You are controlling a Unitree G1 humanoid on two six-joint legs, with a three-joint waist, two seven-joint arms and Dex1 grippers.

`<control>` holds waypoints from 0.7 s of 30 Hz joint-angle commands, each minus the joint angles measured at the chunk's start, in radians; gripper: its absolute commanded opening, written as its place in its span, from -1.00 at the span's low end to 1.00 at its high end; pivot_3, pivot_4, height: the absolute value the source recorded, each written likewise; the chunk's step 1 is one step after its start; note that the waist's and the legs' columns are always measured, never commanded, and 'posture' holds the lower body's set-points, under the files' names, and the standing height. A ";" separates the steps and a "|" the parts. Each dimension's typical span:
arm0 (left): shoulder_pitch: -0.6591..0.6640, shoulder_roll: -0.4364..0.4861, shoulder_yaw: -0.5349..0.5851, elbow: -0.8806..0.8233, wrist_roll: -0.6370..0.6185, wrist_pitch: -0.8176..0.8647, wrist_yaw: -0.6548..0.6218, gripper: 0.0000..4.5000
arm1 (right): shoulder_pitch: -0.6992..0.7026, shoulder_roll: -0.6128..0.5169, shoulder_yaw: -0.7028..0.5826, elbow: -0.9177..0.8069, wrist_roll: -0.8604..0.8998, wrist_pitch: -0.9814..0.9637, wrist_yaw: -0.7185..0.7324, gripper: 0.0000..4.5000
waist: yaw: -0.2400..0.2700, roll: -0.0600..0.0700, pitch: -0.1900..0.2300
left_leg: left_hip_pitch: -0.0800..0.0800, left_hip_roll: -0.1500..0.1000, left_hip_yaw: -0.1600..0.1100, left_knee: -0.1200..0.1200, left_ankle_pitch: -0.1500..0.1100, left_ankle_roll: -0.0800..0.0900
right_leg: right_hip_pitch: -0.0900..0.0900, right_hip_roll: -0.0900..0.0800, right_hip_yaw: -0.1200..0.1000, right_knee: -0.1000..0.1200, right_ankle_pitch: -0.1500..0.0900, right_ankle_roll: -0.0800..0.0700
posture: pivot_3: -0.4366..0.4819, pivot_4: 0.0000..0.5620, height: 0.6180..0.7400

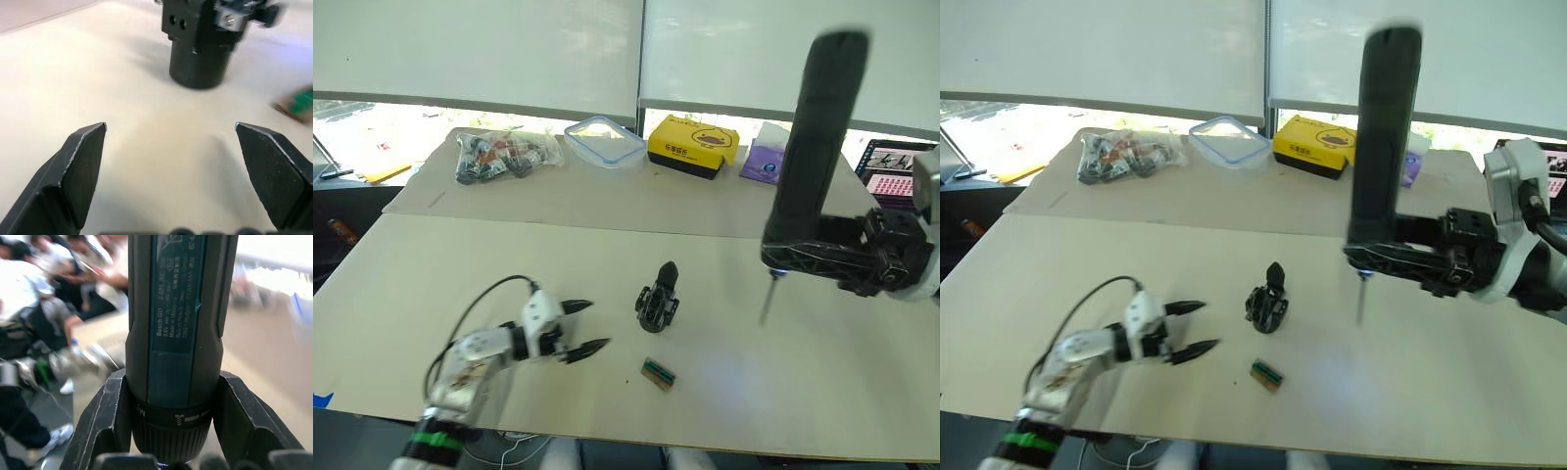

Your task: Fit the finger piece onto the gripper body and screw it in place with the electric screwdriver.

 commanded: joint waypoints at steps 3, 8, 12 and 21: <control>0.016 0.118 0.089 -0.022 -0.082 -0.024 -0.150 0.98 | 0.070 -0.148 0.086 0.163 -0.217 0.086 0.078 -0.15 | 0.015 0.006 0.006 | -0.005 0.000 0.002 0.002 0.000 0.000 | -0.010 -0.001 0.001 0.000 0.000 0.000 | -0.05 -0.47 1.00; 0.043 0.180 0.147 -0.028 -0.127 0.017 -0.198 0.98 | -0.026 -0.169 0.400 0.328 -0.492 0.108 0.030 -0.15 | 0.013 0.007 0.008 | -0.005 0.000 0.002 0.000 0.000 0.000 | -0.013 -0.001 0.001 0.000 0.000 0.000 | -0.05 -0.47 1.00; 0.066 0.175 0.172 -0.063 -0.134 0.033 -0.164 0.98 | -0.135 -0.153 0.600 0.414 -0.661 0.107 0.078 -0.15 | 0.009 0.011 0.010 | -0.013 0.000 0.004 0.000 0.000 0.000 | -0.022 -0.001 0.002 0.002 0.001 0.001 | -0.05 -0.47 1.00; 0.140 0.196 0.207 -0.104 -0.109 0.070 -0.121 1.00 | -0.225 -0.126 0.728 0.541 -0.844 0.024 0.221 0.60 | 0.004 0.010 0.011 | -0.018 0.000 0.003 0.001 0.001 0.000 | -0.025 0.001 0.002 0.007 0.002 0.004 | -0.05 -0.47 1.00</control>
